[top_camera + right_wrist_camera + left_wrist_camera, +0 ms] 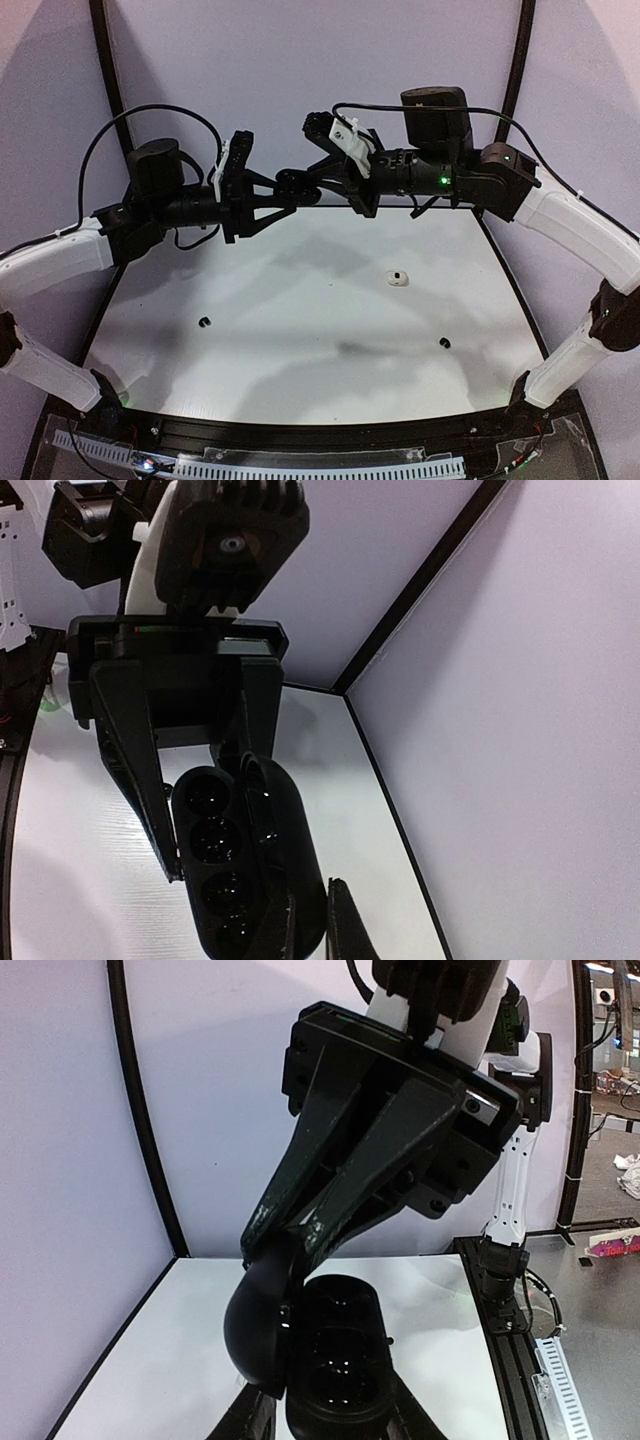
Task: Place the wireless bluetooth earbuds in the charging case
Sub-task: Pass from the right arm to the left
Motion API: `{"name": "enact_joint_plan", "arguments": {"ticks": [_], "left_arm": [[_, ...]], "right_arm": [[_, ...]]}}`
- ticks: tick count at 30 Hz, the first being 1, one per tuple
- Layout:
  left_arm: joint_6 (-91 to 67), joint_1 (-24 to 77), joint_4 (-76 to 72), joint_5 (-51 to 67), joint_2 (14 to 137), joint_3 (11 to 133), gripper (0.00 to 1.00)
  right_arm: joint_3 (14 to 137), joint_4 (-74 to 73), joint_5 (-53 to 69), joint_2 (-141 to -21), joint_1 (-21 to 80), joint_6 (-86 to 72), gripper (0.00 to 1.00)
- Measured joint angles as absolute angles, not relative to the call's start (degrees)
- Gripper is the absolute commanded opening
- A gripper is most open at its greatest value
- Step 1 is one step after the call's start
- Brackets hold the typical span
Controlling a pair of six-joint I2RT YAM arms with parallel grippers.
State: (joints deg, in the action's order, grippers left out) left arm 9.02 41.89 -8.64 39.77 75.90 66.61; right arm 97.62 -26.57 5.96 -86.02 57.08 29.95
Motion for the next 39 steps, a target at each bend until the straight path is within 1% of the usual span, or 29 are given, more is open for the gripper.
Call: {"name": "enact_joint_plan", "arguments": {"ticks": [22,29,32,36,39], "left_arm": [[8.71,41.89,-8.45,40.42,76.44,67.9,0.34],[8.45,41.89,-8.43,41.3,76.44,67.9,0.39],[8.29,41.89,-8.43,41.56,76.44,67.9,0.35],[7.77,41.89,-8.4,41.71,76.44,67.9,0.27],[7.6,41.89,-8.43,41.85,76.44,67.92,0.25]], "right_arm": [[97.62,-25.56,6.42,-86.02,57.08,29.91,0.0],[97.62,-25.61,6.37,-86.02,57.08,29.93,0.0],[97.62,-25.58,6.39,-86.02,57.08,29.93,0.0],[97.62,-25.58,6.39,-86.02,57.08,29.93,0.0],[97.62,-25.58,6.42,-86.02,57.08,29.93,0.0]]}}
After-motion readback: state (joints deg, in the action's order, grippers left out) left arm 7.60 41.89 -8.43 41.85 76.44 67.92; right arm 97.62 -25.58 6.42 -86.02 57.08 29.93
